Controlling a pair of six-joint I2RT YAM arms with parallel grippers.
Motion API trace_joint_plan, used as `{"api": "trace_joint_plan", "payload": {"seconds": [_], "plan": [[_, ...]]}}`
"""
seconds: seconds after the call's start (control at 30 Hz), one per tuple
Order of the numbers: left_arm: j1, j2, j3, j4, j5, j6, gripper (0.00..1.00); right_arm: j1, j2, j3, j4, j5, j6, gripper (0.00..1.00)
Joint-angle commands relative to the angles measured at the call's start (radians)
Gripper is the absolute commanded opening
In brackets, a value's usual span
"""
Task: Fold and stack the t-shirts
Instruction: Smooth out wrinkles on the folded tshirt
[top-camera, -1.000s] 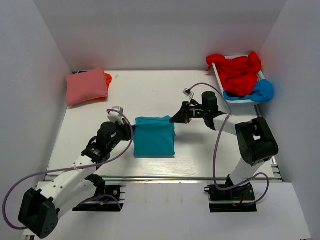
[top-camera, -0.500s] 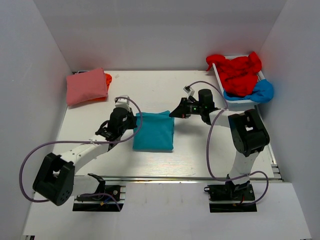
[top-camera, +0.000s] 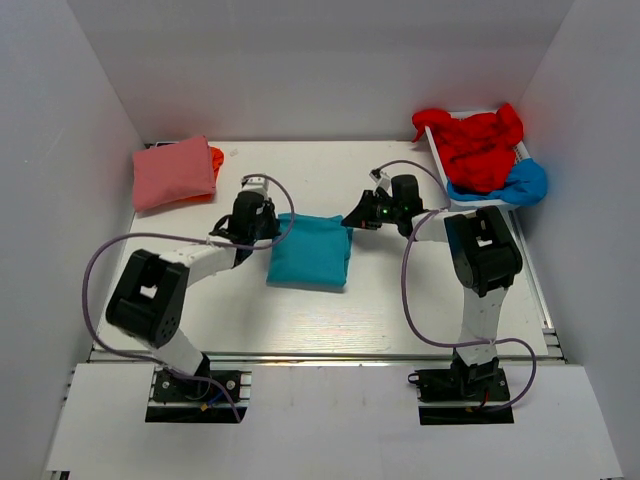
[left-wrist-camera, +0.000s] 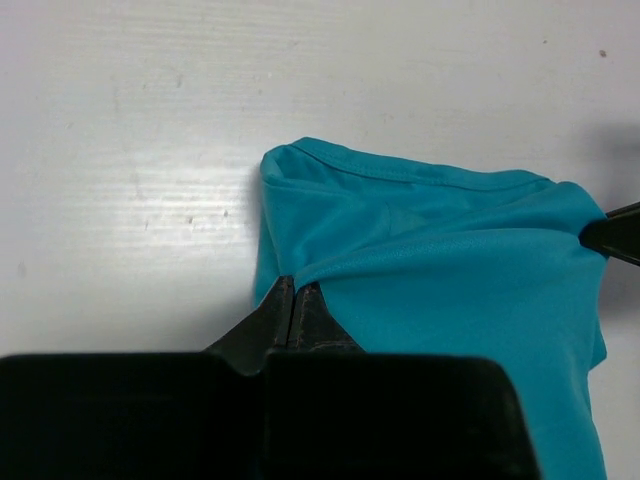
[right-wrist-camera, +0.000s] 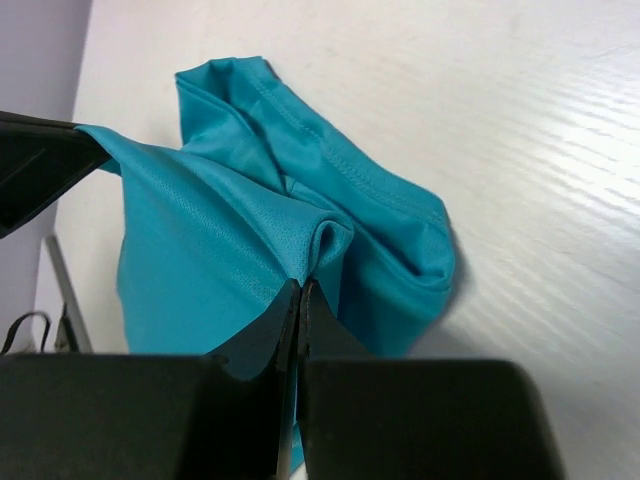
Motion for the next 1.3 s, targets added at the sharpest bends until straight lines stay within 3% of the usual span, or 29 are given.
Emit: {"api": "trace_joint_plan", "payload": {"seconds": [0.0,0.2,0.27,0.3,0.4,0.43,0.5,0.73,0.83,0.9,1.07,1.17,1.27], "plan": [[0.044,0.063,0.101,0.044,0.017,0.070,0.00,-0.026,0.021,0.043,-0.023,0.156,-0.005,0.00],[0.066,0.273,0.290,-0.078,0.087,0.082,0.00,-0.026,0.063,0.100,-0.049,0.228,0.027,0.00],[0.076,0.307,0.334,-0.102,0.109,0.092,0.07,-0.023,0.055,0.106,-0.069,0.253,0.025,0.05],[0.085,0.333,0.348,-0.114,0.139,0.092,0.44,-0.023,0.050,0.103,-0.078,0.271,0.007,0.09],[0.095,0.355,0.417,-0.198,0.149,0.092,1.00,-0.024,0.012,0.097,-0.115,0.308,-0.016,0.36],[0.095,0.367,0.437,-0.220,0.149,0.092,1.00,-0.023,-0.009,0.094,-0.133,0.321,-0.019,0.42],[0.095,0.346,0.460,-0.243,0.149,0.092,1.00,-0.021,-0.052,0.105,-0.156,0.340,-0.059,0.90],[0.083,0.143,0.410,-0.234,0.158,0.101,1.00,-0.011,-0.221,0.086,-0.225,0.294,-0.123,0.90],[0.072,0.122,0.400,-0.234,0.236,0.125,1.00,-0.003,-0.256,0.079,-0.247,0.247,-0.126,0.90],[0.072,0.122,0.391,-0.186,0.372,0.125,1.00,0.005,-0.258,0.077,-0.235,0.181,-0.123,0.90],[0.062,0.213,0.357,0.010,0.546,0.064,1.00,0.028,-0.186,0.074,-0.092,0.059,-0.013,0.90],[0.062,0.348,0.452,0.014,0.615,0.053,1.00,0.026,-0.106,0.085,0.050,-0.051,0.074,0.90],[0.062,0.476,0.558,-0.019,0.635,0.053,1.00,0.018,-0.017,0.086,0.163,-0.062,0.160,0.90]]}}
